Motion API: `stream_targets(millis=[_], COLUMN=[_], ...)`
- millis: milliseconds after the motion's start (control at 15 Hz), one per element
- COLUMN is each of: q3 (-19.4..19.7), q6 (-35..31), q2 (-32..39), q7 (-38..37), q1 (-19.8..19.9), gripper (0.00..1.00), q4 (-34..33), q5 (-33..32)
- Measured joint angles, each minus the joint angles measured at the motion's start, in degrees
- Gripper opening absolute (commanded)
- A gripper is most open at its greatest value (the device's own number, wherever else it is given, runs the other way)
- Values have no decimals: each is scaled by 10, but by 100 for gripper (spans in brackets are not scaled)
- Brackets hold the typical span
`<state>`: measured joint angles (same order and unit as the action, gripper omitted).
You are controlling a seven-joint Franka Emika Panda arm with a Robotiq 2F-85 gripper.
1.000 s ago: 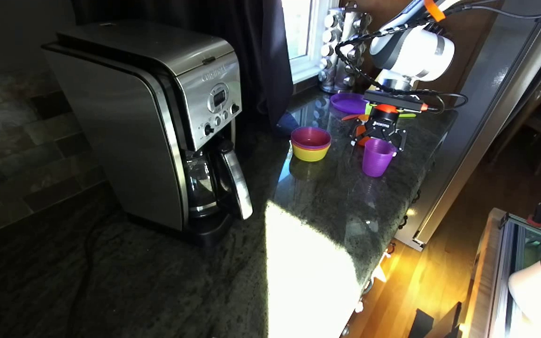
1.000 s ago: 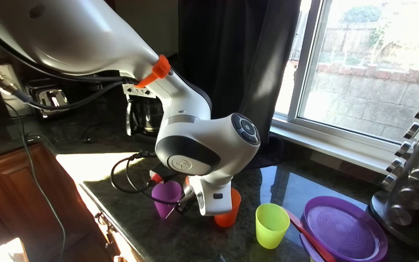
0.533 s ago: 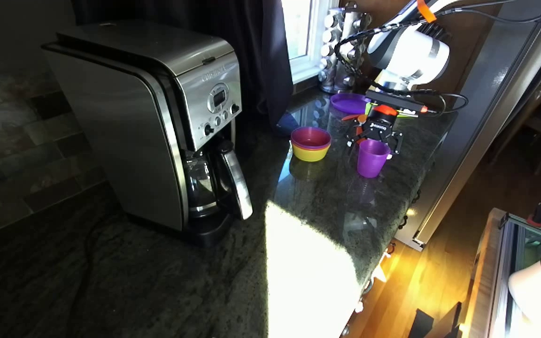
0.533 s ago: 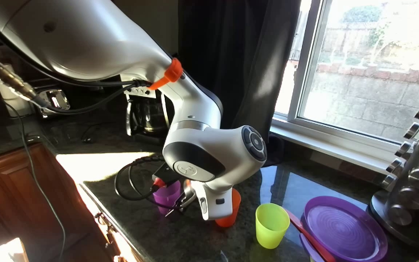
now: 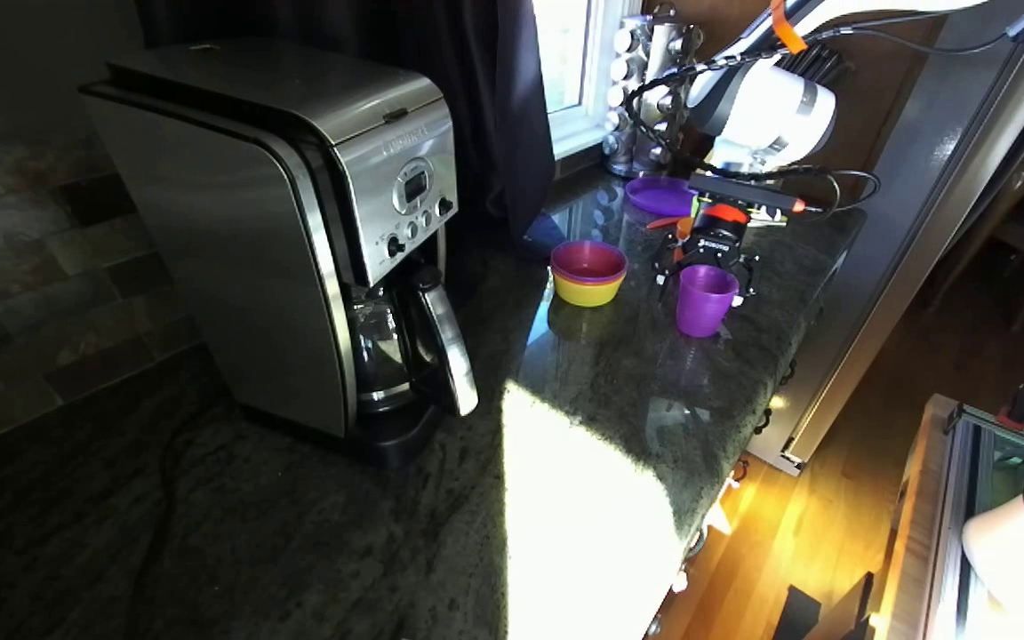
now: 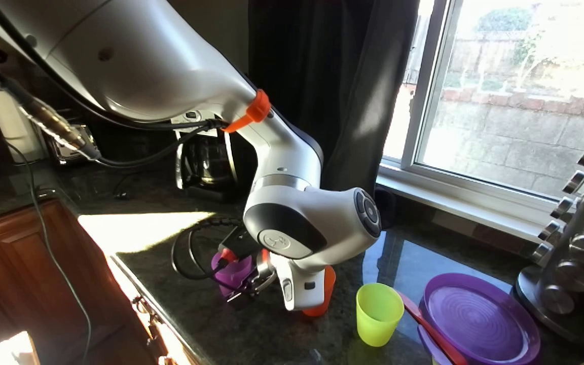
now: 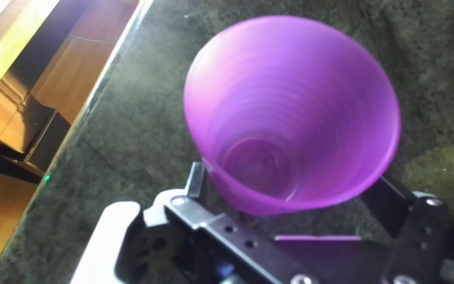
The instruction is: Place the purple cup upside down.
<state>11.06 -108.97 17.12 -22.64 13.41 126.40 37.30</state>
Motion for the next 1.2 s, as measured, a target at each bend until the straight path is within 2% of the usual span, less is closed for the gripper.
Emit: stream_targets(millis=[133,200,267,533,933,1200], q3=[0,0,0,0,0,0], q6=[15,20,26,37,38,37], q2=[8,12,15,25,19,-10], q7=[0,0,0,0,-1,-9], q1=[0,0,0,0,-5,-19], gripper=[100,75,73,43,43,43], q4=[-9,-13,-17,-29,-35,-31], q5=[0,0,0,0,0,-7])
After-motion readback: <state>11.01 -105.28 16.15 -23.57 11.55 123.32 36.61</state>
